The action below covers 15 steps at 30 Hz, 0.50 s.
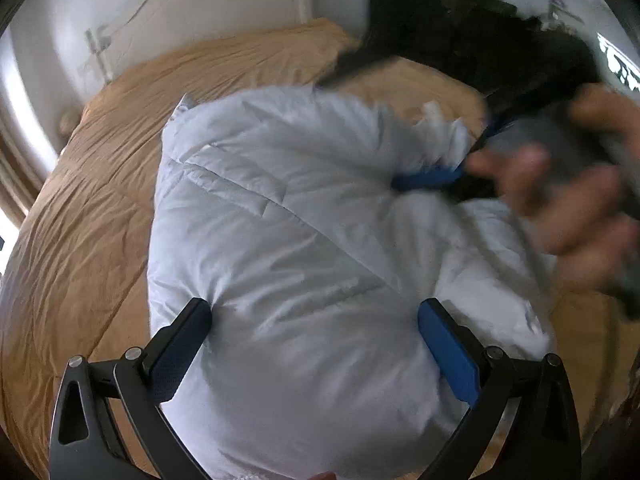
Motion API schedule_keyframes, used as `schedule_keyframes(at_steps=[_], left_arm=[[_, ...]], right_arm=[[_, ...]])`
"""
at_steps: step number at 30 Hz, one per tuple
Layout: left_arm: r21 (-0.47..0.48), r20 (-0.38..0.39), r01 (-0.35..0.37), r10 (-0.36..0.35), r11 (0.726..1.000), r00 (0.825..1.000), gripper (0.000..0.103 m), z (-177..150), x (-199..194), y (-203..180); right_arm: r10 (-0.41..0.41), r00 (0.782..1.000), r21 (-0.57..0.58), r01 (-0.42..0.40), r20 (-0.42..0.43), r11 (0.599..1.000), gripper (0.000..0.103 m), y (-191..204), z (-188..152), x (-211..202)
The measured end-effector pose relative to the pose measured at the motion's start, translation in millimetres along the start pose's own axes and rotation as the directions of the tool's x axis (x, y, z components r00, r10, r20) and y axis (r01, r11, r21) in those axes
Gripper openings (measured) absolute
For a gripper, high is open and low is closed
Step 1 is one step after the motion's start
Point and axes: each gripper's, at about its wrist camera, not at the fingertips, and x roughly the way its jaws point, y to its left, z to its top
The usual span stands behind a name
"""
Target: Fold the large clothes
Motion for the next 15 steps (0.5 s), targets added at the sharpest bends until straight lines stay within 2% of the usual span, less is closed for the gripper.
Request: schedule_keyframes(at_steps=[2, 3, 5, 7, 8, 11, 15], left_arm=[[0.051, 0.006, -0.04, 0.04, 0.998, 0.999, 0.103, 0, 3, -16], [0.059, 0.008, -0.044, 0.044, 0.997, 0.999, 0.102, 0, 3, -19], [0.042, 0.046, -0.017, 0.015, 0.999, 0.999, 0.102, -2, -11, -21], [0.021, 0.087, 0.012, -0.014, 1.0, 0.996, 0.102, -4, -25, -20], [0.011, 0.093, 0.025, -0.026, 1.0, 0.995, 0.102, -5, -28, -20], [-0.028, 0.052, 0.061, -0.059, 0.998, 0.997, 0.102, -9, -21, -18], [-0.043, 0.046, 0.035, -0.033, 0.998, 0.998, 0.102, -10, -16, -20]], right_arm=[[-0.001, 1.0, 0.153, 0.002, -0.007, 0.988, 0.097, -40, 8, 8], [0.002, 1.0, 0.164, -0.003, 0.001, 0.986, 0.097, -45, 10, 5], [0.014, 0.999, 0.1, -0.019, 0.048, 0.995, 0.101, -34, 6, -13], [0.081, 0.99, 0.027, -0.085, 0.112, 0.996, 0.103, -23, -8, -41], [0.08, 0.986, -0.003, -0.081, 0.147, 0.997, 0.103, -20, -17, -58], [0.028, 0.965, -0.097, -0.003, 0.26, 0.995, 0.103, -18, -61, -110], [-0.028, 0.952, -0.08, 0.055, 0.306, 0.995, 0.103, -39, -123, -131]])
